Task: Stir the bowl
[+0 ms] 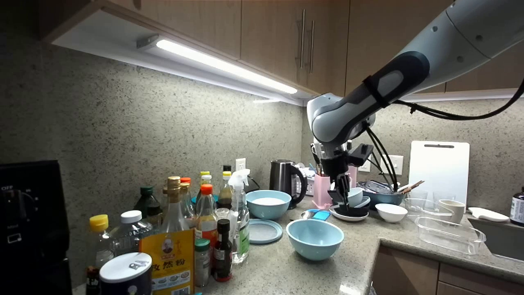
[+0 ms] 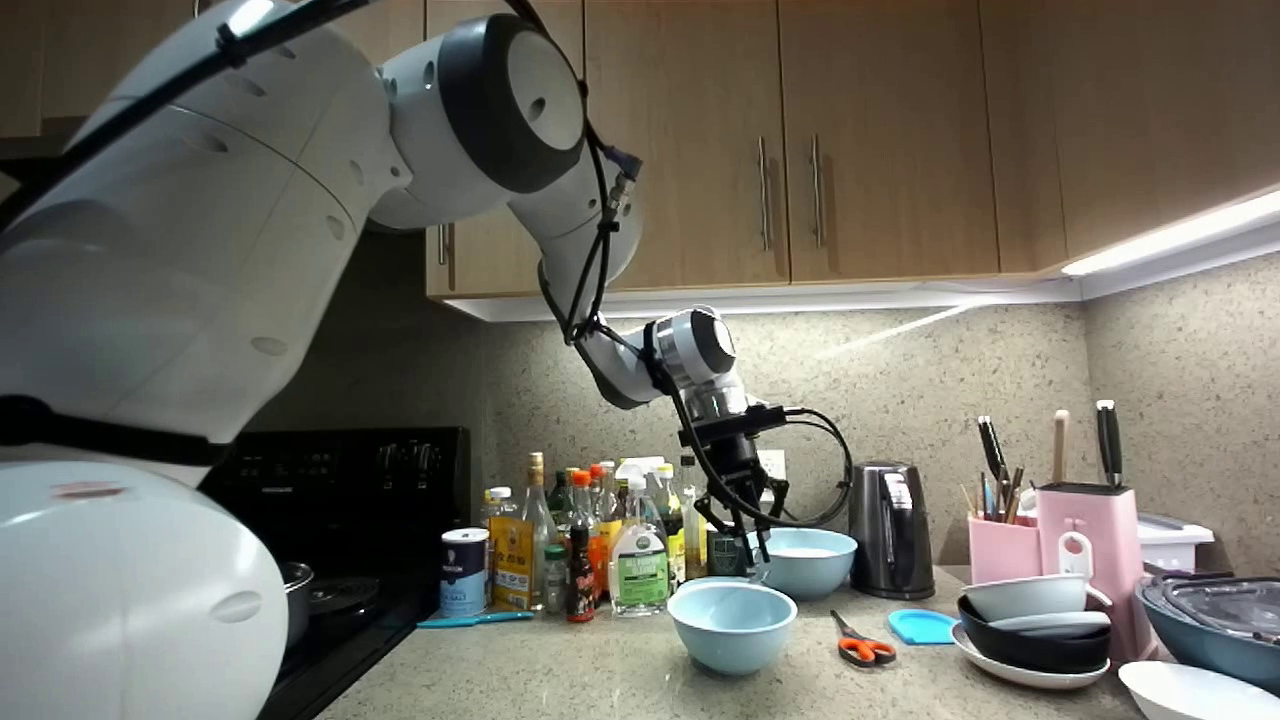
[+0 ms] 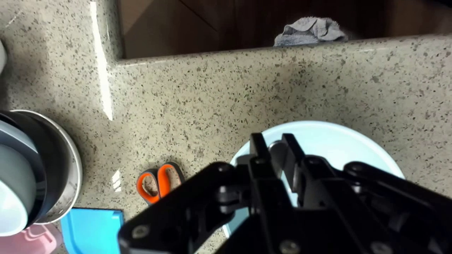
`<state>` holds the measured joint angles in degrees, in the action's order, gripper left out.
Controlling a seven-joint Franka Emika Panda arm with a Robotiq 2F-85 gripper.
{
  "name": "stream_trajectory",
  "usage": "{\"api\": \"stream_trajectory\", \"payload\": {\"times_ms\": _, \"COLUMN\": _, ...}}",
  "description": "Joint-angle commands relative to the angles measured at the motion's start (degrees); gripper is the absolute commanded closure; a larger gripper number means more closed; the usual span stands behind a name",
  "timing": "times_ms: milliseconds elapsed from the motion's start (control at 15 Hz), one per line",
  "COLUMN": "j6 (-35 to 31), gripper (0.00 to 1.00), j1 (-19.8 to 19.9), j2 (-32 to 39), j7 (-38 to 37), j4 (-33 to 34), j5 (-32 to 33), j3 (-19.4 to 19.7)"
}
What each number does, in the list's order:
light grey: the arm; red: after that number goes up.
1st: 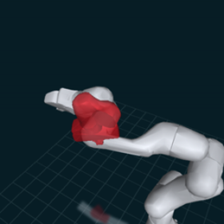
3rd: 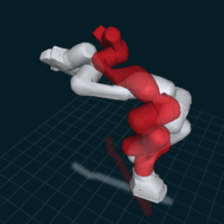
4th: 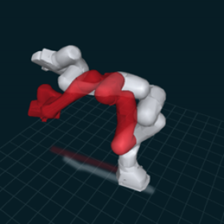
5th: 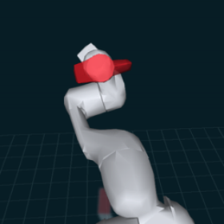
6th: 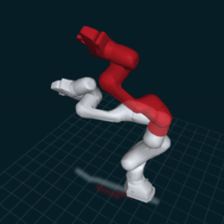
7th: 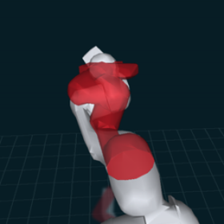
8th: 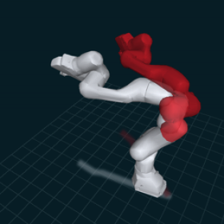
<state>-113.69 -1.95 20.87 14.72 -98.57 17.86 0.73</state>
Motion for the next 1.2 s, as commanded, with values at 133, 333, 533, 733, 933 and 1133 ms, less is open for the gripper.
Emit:
{"api": "stream_trajectory", "payload": {"times_ms": 133, "j6": 1.4, "gripper": 0.96, "j1": 0.6, "j2": 0.0, "j7": 0.3, "j4": 0.2, "j5": -0.5, "j3": -0.4}}
{"api": "stream_trajectory", "payload": {"times_ms": 333, "j6": 5.0, "gripper": 0.96, "j1": 0.4, "j2": -0.4, "j7": 0.4, "j4": 0.6, "j5": -0.7, "j3": -0.6}}
{"api": "stream_trajectory", "payload": {"times_ms": 533, "j6": 9.7, "gripper": 0.96, "j1": 0.2, "j2": -1.4, "j7": 0.4, "j4": 0.4, "j5": -0.3, "j3": -0.9}}
{"api": "stream_trajectory", "payload": {"times_ms": 733, "j6": 8.1, "gripper": 0.85, "j1": 0.4, "j2": -0.3, "j7": -0.1, "j4": 1.0, "j5": 0.2, "j3": -1.0}}
{"api": "stream_trajectory", "payload": {"times_ms": 933, "j6": 8.1, "gripper": 0.85, "j1": 0.4, "j2": -0.7, "j7": -0.1, "j4": 1.0, "j5": 0.2, "j3": -1.0}}
{"api": "stream_trajectory", "payload": {"times_ms": 1133, "j6": 11.9, "gripper": 0.96, "j1": 0.6, "j2": 0.8, "j7": 3.7, "j4": 2.3, "j5": -1.0, "j3": -1.7}}
